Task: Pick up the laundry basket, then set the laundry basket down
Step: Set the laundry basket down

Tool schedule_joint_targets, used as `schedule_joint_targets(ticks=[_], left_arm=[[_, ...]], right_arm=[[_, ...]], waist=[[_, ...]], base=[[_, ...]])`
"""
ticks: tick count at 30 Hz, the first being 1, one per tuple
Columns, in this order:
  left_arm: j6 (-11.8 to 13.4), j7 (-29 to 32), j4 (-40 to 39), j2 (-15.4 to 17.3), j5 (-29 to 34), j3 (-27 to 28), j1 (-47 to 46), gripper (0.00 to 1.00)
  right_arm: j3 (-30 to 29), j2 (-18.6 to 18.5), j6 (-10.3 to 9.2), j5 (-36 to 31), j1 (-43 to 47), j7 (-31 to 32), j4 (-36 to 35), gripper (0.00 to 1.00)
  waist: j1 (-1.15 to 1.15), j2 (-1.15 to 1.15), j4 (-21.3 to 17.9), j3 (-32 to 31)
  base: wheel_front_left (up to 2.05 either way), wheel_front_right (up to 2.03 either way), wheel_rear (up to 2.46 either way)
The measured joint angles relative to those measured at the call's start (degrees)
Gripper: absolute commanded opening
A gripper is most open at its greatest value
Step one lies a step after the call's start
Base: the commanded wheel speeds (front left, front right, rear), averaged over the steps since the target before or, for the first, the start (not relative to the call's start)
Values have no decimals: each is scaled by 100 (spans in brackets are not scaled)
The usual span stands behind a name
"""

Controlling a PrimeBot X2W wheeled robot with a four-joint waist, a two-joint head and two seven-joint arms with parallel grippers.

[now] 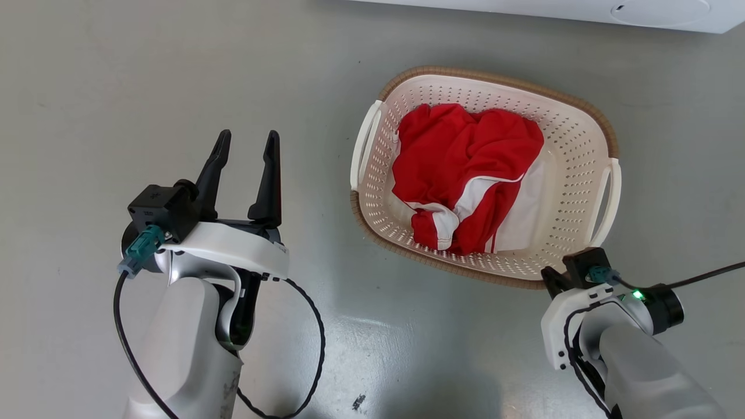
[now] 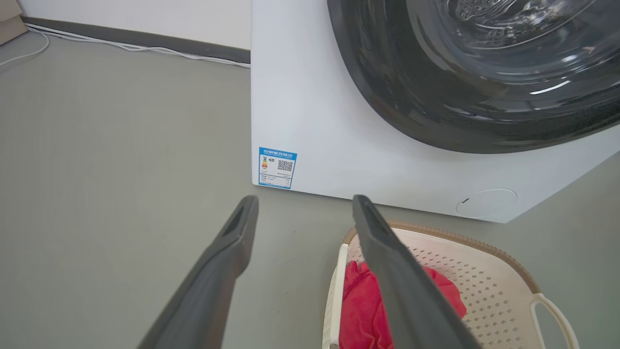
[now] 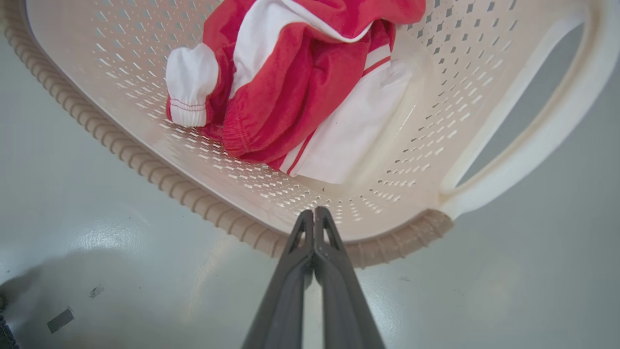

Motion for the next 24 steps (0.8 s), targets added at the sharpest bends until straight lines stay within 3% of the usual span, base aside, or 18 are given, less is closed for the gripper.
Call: schedule_joint_targets(ticks=[24], left_arm=[[-1, 0, 141, 0, 9, 25, -4, 100]], right_arm=[[609, 165, 0, 392, 136, -90, 202, 0]], waist=[[0, 0, -133, -112]], base=[[0, 0, 0]])
